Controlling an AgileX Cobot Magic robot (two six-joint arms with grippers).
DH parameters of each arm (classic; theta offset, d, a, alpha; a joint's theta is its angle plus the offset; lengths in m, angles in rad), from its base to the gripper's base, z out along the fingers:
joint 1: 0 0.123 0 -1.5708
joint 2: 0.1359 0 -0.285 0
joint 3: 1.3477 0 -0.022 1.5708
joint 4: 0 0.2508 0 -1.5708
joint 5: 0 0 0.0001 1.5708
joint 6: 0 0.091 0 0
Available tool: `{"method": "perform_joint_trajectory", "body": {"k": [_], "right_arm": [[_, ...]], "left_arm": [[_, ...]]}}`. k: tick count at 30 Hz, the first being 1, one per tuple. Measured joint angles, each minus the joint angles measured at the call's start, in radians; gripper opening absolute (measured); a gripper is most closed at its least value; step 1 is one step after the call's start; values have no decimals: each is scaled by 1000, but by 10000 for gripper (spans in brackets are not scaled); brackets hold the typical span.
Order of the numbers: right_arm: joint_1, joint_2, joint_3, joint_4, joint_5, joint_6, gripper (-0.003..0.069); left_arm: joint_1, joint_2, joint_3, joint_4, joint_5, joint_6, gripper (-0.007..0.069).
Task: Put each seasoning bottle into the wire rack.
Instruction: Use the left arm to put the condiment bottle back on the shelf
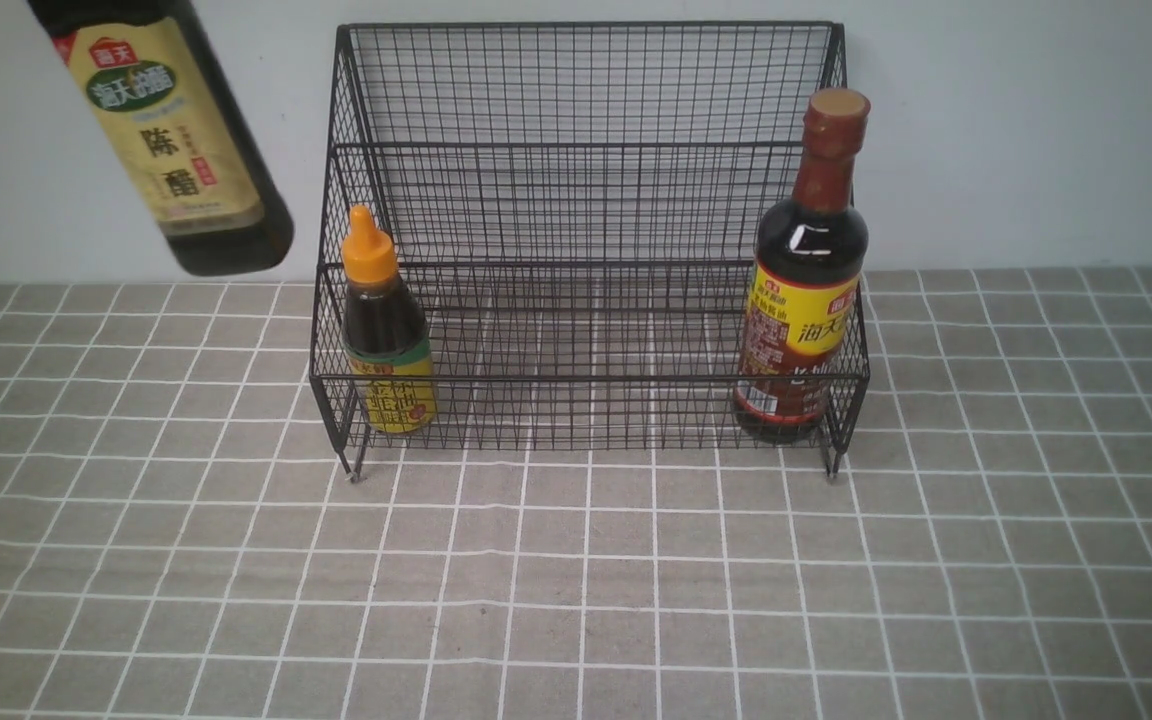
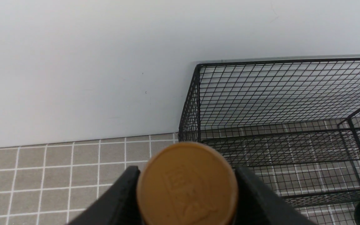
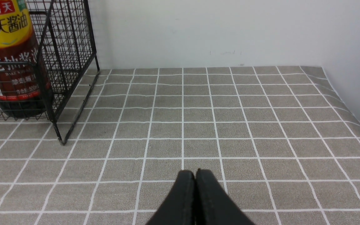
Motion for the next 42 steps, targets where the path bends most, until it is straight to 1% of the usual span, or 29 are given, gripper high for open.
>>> {"method": "perform_joint_trajectory", "body": {"k": [9, 13, 18, 21, 27, 34, 38, 42], "right_arm": [[0, 0, 0, 0, 0, 0, -14], [0, 0, 0, 0, 0, 0, -14], [0, 0, 0, 0, 0, 0, -14], [0, 0, 0, 0, 0, 0, -14], [0, 0, 0, 0, 0, 0, -14], [0, 0, 0, 0, 0, 0, -14], [0, 0, 0, 0, 0, 0, -14], [0, 0, 0, 0, 0, 0, -14]], "left_arm": [[-2, 1, 0, -34, -62, 0, 328], [-40, 15, 0, -34, -149, 0, 328], [-87, 46, 0, -35, -205, 0, 328], [-142, 85, 0, -34, -269, 0, 328], [-190, 124, 0, -15, -327, 0, 328], [-216, 164, 0, -8, -326, 0, 328], [-218, 181, 0, 18, -308, 0, 328], [-218, 194, 0, 73, -282, -1, 328]]}}
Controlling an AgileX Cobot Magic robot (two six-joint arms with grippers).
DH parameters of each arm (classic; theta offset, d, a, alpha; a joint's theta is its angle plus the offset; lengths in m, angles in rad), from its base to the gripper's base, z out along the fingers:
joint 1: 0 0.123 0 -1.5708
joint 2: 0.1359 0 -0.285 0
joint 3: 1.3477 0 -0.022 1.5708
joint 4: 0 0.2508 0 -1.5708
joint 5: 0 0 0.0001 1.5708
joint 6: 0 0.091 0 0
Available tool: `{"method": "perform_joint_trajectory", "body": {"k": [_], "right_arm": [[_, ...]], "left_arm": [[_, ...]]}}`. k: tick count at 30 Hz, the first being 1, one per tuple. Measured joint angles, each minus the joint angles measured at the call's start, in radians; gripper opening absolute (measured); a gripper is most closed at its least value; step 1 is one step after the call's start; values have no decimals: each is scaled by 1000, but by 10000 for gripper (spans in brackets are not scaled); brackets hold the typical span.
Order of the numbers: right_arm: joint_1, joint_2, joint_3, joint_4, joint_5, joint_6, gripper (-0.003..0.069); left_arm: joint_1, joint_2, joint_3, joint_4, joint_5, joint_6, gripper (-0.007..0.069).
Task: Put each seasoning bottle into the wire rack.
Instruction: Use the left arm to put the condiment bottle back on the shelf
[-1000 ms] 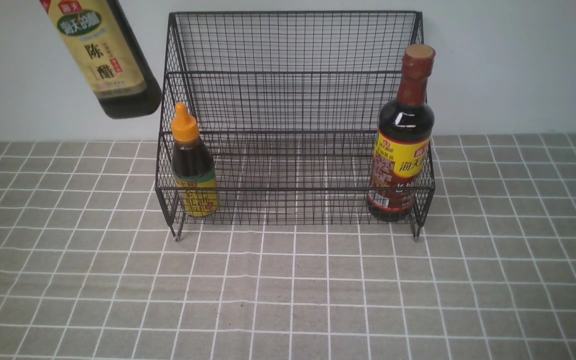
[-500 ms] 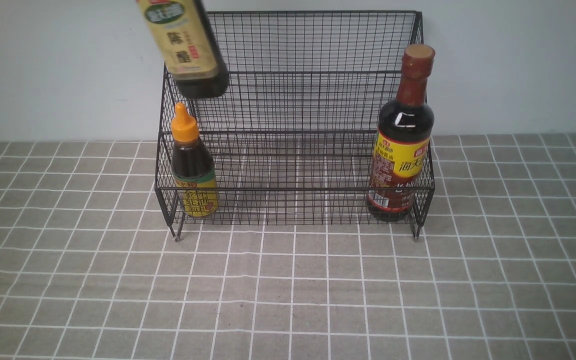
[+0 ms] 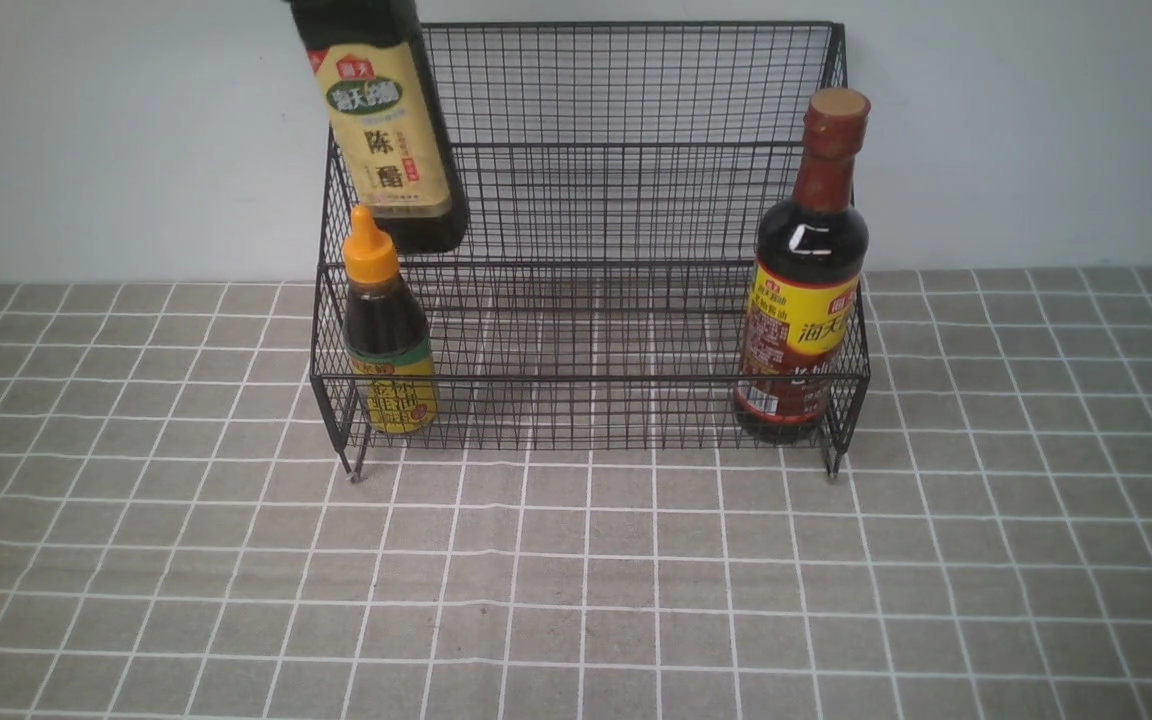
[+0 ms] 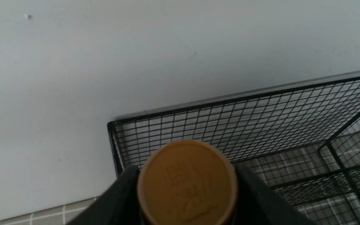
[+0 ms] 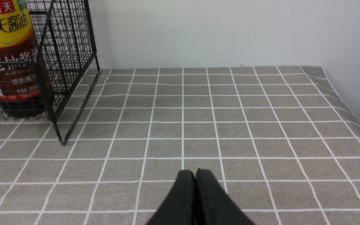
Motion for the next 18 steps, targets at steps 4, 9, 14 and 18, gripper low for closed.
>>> {"method": "perform_joint_trajectory", "body": {"k": [4, 9, 14, 18], "right_arm": [[0, 0, 0, 0, 0, 0, -14], [0, 0, 0, 0, 0, 0, -14], [0, 0, 0, 0, 0, 0, -14], [0, 0, 0, 0, 0, 0, -14]], "left_arm": [[0, 12, 0, 27, 17, -1, 328], [0, 37, 0, 31, 43, -6, 328], [0, 74, 0, 30, 87, -7, 328], [0, 113, 1, 32, 118, -7, 328]]}}
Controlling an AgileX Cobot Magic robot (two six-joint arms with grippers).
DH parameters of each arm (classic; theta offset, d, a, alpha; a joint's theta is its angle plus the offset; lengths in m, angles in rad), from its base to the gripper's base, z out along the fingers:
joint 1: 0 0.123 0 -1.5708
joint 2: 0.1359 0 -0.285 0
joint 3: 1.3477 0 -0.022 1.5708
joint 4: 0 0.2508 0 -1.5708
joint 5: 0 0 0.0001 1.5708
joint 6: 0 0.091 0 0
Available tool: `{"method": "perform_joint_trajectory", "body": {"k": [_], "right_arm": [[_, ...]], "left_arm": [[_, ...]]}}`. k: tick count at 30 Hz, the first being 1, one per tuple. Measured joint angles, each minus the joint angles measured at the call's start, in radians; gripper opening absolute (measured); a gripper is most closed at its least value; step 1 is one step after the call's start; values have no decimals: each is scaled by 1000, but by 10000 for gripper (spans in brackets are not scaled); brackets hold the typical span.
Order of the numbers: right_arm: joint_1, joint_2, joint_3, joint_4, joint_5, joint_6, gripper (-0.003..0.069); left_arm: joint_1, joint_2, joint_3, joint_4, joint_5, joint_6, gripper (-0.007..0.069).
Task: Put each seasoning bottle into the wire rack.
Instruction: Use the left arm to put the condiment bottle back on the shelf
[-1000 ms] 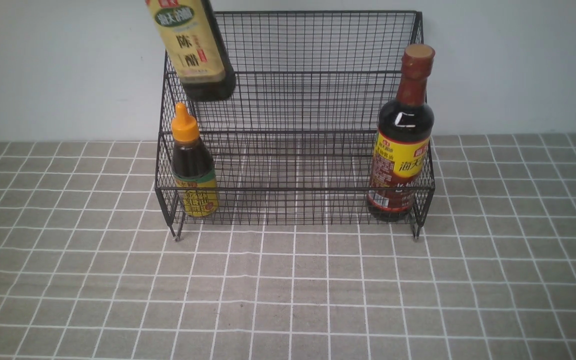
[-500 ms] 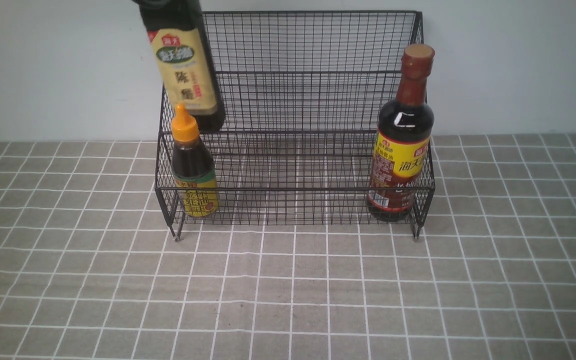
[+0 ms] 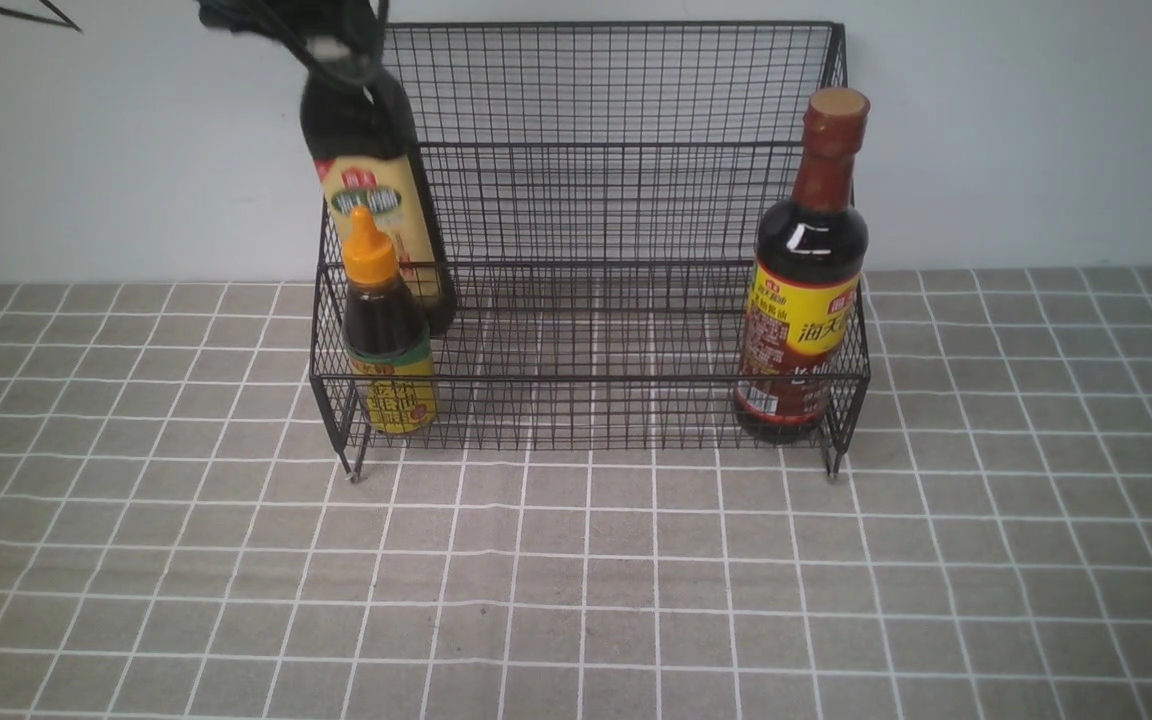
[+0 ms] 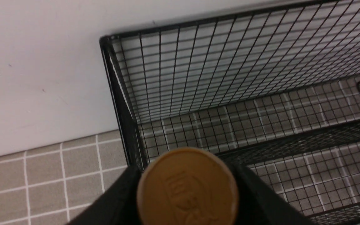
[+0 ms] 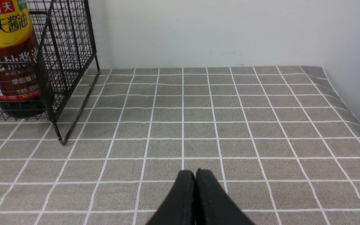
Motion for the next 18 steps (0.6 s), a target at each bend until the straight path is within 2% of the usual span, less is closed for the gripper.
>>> {"method": "perform_joint_trajectory", "body": {"k": [6, 14, 18], "right_arm": [[0, 0, 0, 0, 0, 0, -14], [0, 0, 0, 0, 0, 11, -14], [0, 0, 0, 0, 0, 11, -14]], "left_arm": [[0, 15, 0, -1, 20, 0, 333], [-1, 12, -12, -16, 23, 0, 454], [-1, -10, -16, -16, 21, 0, 470]]}}
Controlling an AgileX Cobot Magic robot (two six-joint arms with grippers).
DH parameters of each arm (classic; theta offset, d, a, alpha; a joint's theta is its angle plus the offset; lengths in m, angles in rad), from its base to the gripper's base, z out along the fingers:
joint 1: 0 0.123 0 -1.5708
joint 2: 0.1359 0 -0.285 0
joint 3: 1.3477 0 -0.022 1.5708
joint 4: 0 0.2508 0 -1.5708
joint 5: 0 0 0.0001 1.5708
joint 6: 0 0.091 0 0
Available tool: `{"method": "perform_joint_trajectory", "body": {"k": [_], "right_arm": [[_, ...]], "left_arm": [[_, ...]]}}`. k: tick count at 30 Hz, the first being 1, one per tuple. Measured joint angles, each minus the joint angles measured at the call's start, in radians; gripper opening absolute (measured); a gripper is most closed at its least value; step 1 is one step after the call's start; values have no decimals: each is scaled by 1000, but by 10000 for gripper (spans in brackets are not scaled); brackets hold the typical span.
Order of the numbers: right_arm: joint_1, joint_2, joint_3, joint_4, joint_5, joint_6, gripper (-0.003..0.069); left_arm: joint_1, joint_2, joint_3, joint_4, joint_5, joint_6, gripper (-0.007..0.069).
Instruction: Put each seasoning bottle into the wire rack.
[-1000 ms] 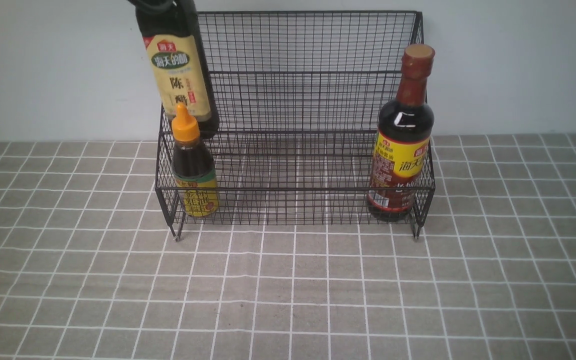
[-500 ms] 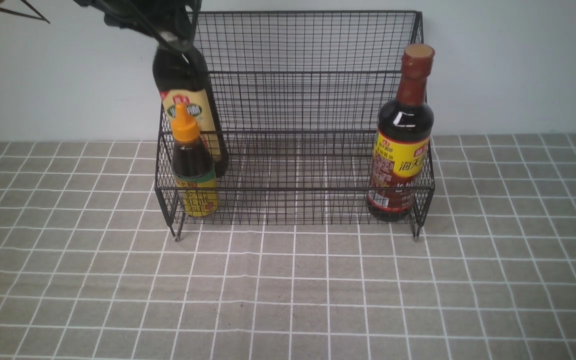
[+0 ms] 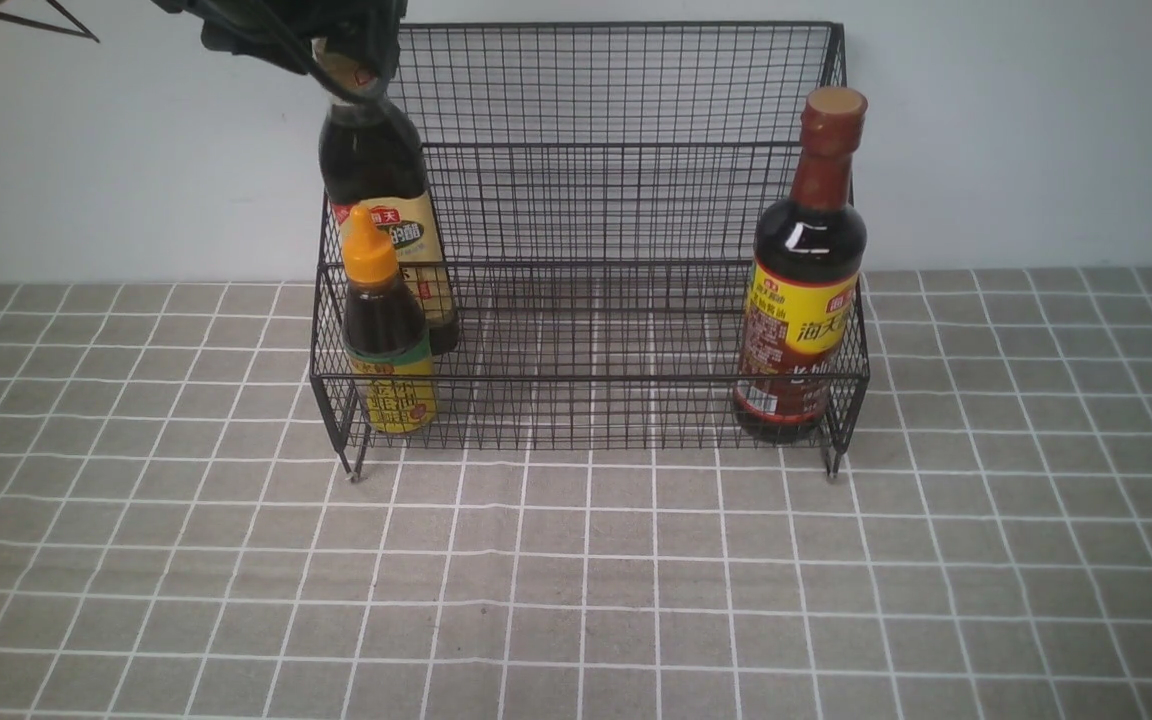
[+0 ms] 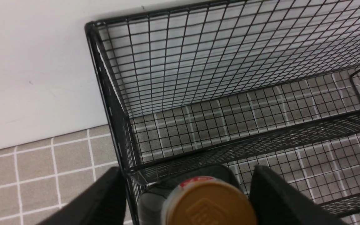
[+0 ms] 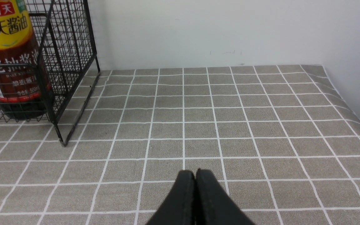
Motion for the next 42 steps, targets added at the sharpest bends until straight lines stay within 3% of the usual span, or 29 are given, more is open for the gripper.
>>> {"method": "perform_joint_trajectory", "body": {"k": [10, 14, 21, 27, 33, 42], "right_arm": [[0, 0, 0, 0, 0, 0, -14], [0, 0, 0, 0, 0, 0, -14], [0, 0, 0, 0, 0, 1, -14], [0, 0, 0, 0, 0, 1, -14], [0, 0, 0, 0, 0, 1, -14], [0, 0, 0, 0, 0, 3, -14]], "left_arm": [[0, -114, -2, 5, -57, 1, 468], [0, -162, -2, 5, -52, 1, 422], [0, -303, -3, 56, 95, 3, 44], [0, -469, 69, 67, 127, 40, -7], [0, -683, 311, 63, 73, 53, -7], [0, -1204, 1033, 59, -323, 53, -7]]}}
